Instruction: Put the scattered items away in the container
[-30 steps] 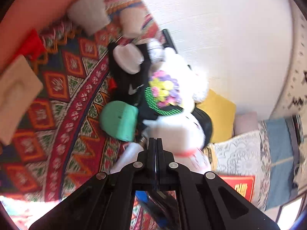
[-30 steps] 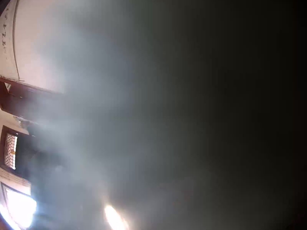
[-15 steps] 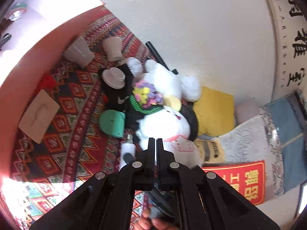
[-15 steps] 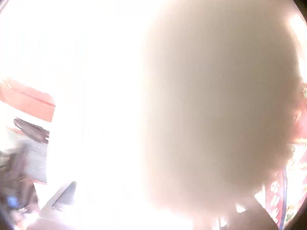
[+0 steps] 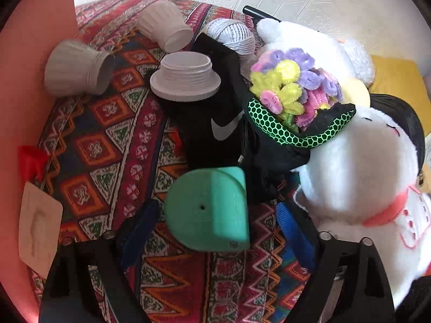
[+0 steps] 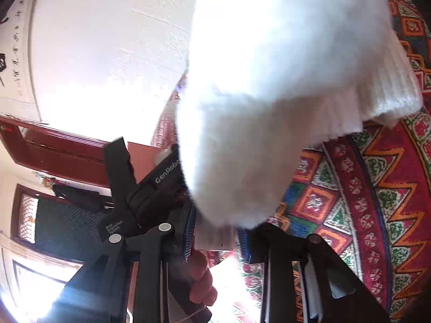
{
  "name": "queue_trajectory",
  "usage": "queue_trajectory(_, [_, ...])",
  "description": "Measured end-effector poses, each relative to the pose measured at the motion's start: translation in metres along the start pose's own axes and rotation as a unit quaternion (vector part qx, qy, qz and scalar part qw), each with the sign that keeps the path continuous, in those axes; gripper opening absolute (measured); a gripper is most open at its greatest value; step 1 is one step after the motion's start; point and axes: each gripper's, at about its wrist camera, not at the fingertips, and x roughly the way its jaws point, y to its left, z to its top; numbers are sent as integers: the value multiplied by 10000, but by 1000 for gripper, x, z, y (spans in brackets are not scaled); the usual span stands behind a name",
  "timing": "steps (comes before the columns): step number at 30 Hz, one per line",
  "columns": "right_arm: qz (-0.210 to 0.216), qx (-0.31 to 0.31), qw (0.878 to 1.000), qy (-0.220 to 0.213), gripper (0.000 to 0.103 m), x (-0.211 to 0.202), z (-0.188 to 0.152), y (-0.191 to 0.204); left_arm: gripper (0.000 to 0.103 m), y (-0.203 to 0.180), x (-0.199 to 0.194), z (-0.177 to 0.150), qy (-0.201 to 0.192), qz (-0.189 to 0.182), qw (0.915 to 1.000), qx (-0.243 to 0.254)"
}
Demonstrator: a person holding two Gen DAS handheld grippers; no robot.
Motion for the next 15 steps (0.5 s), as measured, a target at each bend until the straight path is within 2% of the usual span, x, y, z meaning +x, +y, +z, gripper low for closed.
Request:
queue_trajectory(3, [160,198,9996,150,26,2,-1,-8,54,11,-12,-5,33,-95,9998,-161])
queue_trajectory(4, [189,206,9995,170,26,9,9,-5,54,17,-20,-8,26,-173,9995,-245])
queue_trajectory(7, [195,55,9997,137,26,13,17,3,54,34,-56,-24,-148,-592,9973,-409])
queue_trajectory(11, [212,-113,9995,188,26,20,8,16,54,62,-136,-51,-743,-1140,9895,-488])
queue_trajectory(15, [219,-353,9988,256,26,16,-1,20,54,113,-233,-68,-1684,-1560,9706,-730])
